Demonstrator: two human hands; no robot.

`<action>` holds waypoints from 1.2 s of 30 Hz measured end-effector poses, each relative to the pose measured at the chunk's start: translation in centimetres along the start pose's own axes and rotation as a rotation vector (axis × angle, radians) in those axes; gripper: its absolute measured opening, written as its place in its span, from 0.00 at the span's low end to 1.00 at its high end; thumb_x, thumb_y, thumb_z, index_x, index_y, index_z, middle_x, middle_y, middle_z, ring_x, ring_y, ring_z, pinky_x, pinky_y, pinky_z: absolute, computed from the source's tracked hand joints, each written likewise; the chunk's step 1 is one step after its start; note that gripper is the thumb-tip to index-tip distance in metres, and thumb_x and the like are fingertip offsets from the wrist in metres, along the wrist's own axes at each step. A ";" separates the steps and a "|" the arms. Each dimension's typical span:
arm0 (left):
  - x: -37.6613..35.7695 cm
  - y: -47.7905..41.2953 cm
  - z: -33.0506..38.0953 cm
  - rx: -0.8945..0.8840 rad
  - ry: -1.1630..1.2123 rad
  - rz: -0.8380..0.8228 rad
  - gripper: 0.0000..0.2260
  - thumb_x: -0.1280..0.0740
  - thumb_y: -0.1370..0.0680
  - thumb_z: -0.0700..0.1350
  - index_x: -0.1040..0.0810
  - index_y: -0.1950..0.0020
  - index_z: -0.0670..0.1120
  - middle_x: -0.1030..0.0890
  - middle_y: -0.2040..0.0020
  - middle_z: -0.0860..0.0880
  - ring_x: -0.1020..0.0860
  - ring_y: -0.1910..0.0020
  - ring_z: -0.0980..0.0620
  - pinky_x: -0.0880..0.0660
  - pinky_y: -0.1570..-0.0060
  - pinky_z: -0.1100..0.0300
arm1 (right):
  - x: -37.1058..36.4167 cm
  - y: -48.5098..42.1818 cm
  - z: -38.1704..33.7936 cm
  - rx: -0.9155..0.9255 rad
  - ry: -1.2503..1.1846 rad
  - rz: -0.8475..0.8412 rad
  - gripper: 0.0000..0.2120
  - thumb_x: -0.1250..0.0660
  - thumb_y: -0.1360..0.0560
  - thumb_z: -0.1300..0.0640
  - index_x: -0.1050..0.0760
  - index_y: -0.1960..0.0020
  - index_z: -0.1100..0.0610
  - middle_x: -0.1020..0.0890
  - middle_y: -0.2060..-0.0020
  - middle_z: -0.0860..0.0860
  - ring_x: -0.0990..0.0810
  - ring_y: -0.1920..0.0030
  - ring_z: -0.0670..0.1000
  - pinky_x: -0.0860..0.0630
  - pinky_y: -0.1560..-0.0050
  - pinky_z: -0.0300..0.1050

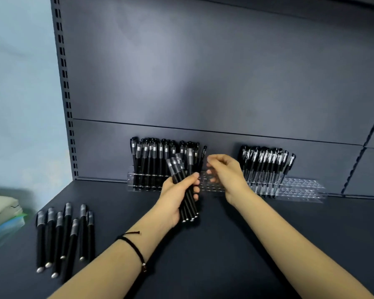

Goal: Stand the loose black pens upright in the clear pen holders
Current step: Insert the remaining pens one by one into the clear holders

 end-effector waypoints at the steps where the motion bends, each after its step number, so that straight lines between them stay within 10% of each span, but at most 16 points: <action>1: 0.6 -0.3 -0.2 -0.012 0.044 0.044 0.04 0.29 0.25 0.39 0.22 0.53 0.41 0.19 0.67 0.48 0.24 0.73 0.56 0.26 0.74 0.64 | 0.5 -0.8 0.4 0.021 0.029 0.028 0.03 0.35 0.21 0.60 0.22 0.50 0.55 0.21 0.59 0.50 0.24 0.63 0.46 0.27 0.68 0.37; 9: 4.2 -1.4 -0.4 -0.046 -0.077 0.138 0.05 0.29 0.24 0.41 0.22 0.50 0.43 0.18 0.67 0.49 0.25 0.74 0.56 0.26 0.74 0.63 | -0.8 -4.5 0.0 0.256 0.370 0.024 0.14 0.28 0.26 0.56 0.20 0.42 0.60 0.18 0.54 0.49 0.20 0.51 0.47 0.26 0.43 0.39; 16: 3.6 -1.8 -0.9 -0.030 -0.149 0.085 0.09 0.29 0.24 0.43 0.22 0.47 0.41 0.17 0.63 0.48 0.24 0.73 0.56 0.25 0.72 0.63 | -0.7 -5.2 0.6 0.337 0.346 0.025 0.06 0.29 0.25 0.55 0.23 0.49 0.50 0.16 0.58 0.48 0.20 0.61 0.44 0.23 0.54 0.42; 21: 2.0 -1.6 -1.3 -0.005 -0.176 -0.025 0.16 0.31 0.23 0.43 0.24 0.40 0.35 0.14 0.56 0.46 0.22 0.70 0.56 0.26 0.72 0.63 | -0.7 -4.8 0.4 0.394 0.428 -0.023 0.05 0.31 0.24 0.56 0.17 0.51 0.55 0.18 0.60 0.41 0.21 0.57 0.40 0.31 0.55 0.23; 26: 1.3 -1.0 -1.5 0.021 -0.192 -0.094 0.14 0.34 0.21 0.40 0.23 0.39 0.32 0.17 0.66 0.51 0.23 0.73 0.58 0.28 0.73 0.66 | 0.2 -3.2 -0.1 0.354 0.304 0.034 0.07 0.35 0.22 0.57 0.20 0.56 0.50 0.18 0.62 0.46 0.21 0.62 0.45 0.23 0.56 0.42; 36: 1.1 -0.7 -1.2 0.005 -0.029 -0.107 0.09 0.33 0.22 0.38 0.20 0.43 0.38 0.15 0.50 0.42 0.15 0.59 0.52 0.19 0.63 0.62 | -3.2 1.2 0.3 0.127 0.089 -0.288 0.05 0.30 0.24 0.61 0.24 0.49 0.55 0.19 0.71 0.44 0.22 0.70 0.42 0.28 0.69 0.37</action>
Point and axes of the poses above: each hand's wrist, its own y-axis away from the middle knuckle, its own x-axis out of the back of the hand, z = x × y, the point moved 9 cm from there along -y, towards the middle knuckle
